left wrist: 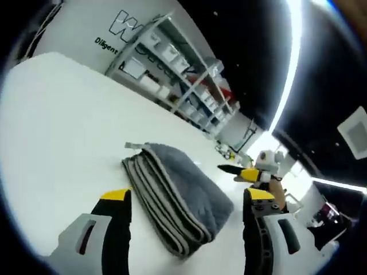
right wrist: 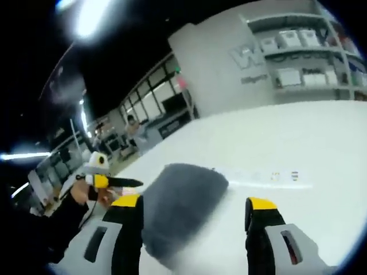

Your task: Open the folded towel by lifting each exposed corner and separating the folded layers until the towel lies flat within the target outline without major curled edges

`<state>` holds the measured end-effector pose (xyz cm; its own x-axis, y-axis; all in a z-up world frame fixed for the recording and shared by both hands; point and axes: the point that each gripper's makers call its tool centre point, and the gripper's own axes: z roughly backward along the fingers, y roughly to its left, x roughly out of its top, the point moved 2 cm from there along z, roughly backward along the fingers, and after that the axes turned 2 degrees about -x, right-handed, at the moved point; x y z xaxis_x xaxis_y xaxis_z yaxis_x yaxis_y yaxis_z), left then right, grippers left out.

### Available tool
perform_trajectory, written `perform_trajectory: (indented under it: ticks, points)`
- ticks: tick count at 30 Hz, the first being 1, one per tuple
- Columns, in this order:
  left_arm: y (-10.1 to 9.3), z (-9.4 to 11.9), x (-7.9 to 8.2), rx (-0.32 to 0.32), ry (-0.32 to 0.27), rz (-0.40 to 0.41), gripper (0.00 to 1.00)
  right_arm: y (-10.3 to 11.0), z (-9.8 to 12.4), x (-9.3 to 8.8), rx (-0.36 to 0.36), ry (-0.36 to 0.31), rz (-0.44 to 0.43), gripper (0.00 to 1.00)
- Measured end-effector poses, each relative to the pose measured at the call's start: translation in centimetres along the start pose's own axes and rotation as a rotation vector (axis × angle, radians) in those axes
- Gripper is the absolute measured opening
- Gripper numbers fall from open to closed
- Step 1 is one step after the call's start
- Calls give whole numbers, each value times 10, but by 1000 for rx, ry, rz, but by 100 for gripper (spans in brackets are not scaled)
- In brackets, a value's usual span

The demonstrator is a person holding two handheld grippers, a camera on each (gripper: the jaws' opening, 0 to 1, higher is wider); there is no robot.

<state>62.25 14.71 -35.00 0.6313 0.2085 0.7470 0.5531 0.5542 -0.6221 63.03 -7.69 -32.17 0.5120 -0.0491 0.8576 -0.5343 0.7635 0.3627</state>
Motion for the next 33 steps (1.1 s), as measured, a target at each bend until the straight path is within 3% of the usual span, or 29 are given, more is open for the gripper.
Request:
perform_trajectory:
  ticks: [6,9,13,17,19,23,27,31,33]
  points:
    - [37,-1,9,133,62,-126,67,-2,-4,-11,-20,40,25,69]
    - [41,1,6,156,100,-201,63,-1,-4,-12,-21,43,36,69]
    - [48,0,12,162,102,-193,59,-1,-6,-16,-23,51,38,68]
    - [48,1,9,166,111,-215,57,-2,-10,-22,-30,65,39,66]
    - [41,0,2,166,110,-220,51,-2,-12,-25,-31,73,42,66]
    - [34,-4,0,128,111,-193,46,1,-15,-33,-24,94,45,64]
    - [15,-7,-21,131,110,-186,45,2,-16,-37,-19,111,46,58]
    - [19,-7,-15,119,99,-166,42,-2,-15,-39,-35,122,54,51]
    - [14,-8,-20,120,97,-167,42,-2,-14,-40,-32,126,51,48]
